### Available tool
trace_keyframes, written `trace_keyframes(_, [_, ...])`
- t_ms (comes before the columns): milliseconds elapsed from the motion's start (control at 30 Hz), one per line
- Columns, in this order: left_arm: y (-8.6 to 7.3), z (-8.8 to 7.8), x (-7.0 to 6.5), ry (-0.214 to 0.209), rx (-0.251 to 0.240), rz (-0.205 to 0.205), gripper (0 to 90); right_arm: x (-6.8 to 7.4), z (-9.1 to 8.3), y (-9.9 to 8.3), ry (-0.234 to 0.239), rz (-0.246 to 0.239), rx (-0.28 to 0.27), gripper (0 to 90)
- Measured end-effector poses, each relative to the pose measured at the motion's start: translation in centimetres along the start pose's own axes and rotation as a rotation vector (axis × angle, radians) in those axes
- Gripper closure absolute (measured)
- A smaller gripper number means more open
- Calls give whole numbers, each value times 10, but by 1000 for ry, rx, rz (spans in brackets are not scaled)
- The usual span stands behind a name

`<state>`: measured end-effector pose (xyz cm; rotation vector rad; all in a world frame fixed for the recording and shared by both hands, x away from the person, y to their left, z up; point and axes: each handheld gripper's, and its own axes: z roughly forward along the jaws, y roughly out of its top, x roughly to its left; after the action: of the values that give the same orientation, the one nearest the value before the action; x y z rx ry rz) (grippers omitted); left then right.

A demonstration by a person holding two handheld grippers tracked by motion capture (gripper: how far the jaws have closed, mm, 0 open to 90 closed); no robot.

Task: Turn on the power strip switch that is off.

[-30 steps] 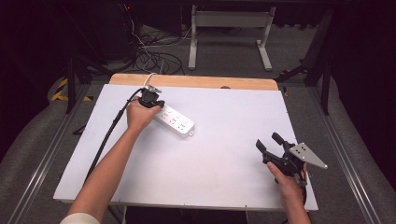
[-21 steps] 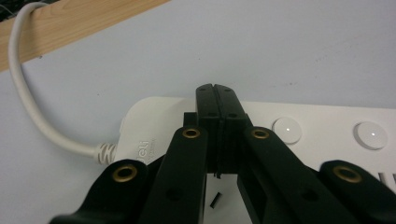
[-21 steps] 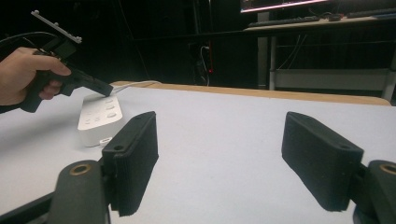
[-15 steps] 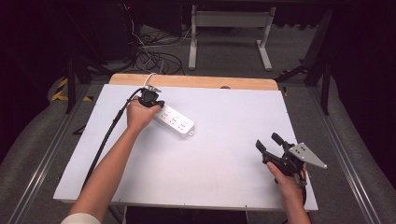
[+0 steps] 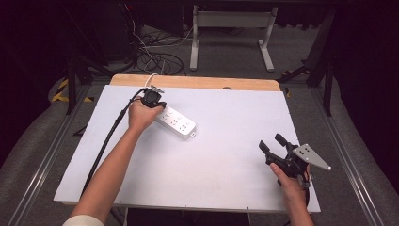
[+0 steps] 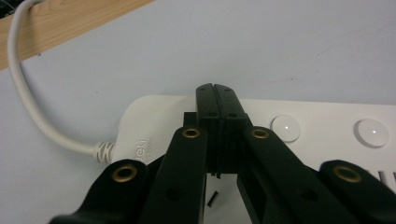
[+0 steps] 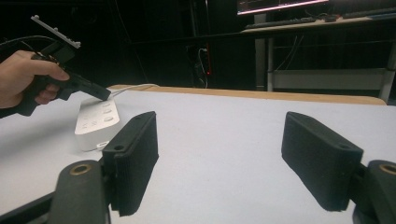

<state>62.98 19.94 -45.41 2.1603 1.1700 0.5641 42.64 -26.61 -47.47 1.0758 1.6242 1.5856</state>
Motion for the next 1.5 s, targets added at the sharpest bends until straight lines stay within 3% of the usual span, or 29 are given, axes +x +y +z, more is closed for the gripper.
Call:
trace_keyframes(500, [2,0,8,-53,14,-45,900,-1,-1,-1,-5,8,-5,281])
trace_keyframes(700, [5,0,5,-30,34,-17,900,-1,0,-1,-3,15,-7,282])
trace_keyframes(833, [4,1,7,-48,34,-33,900,-1,1,-1,-1,20,-9,282])
trace_keyframes(967, [5,1,7,-36,47,-33,900,-2,0,0,-5,24,-15,282])
trace_keyframes(1067, [5,1,9,-57,40,-49,900,-2,0,0,-8,27,-19,282])
trace_keyframes(1167, [4,1,7,-42,41,-29,900,-2,0,0,-10,29,-18,282])
trace_keyframes(1500, [4,1,8,-47,38,-37,900,0,1,-1,-3,25,-10,282])
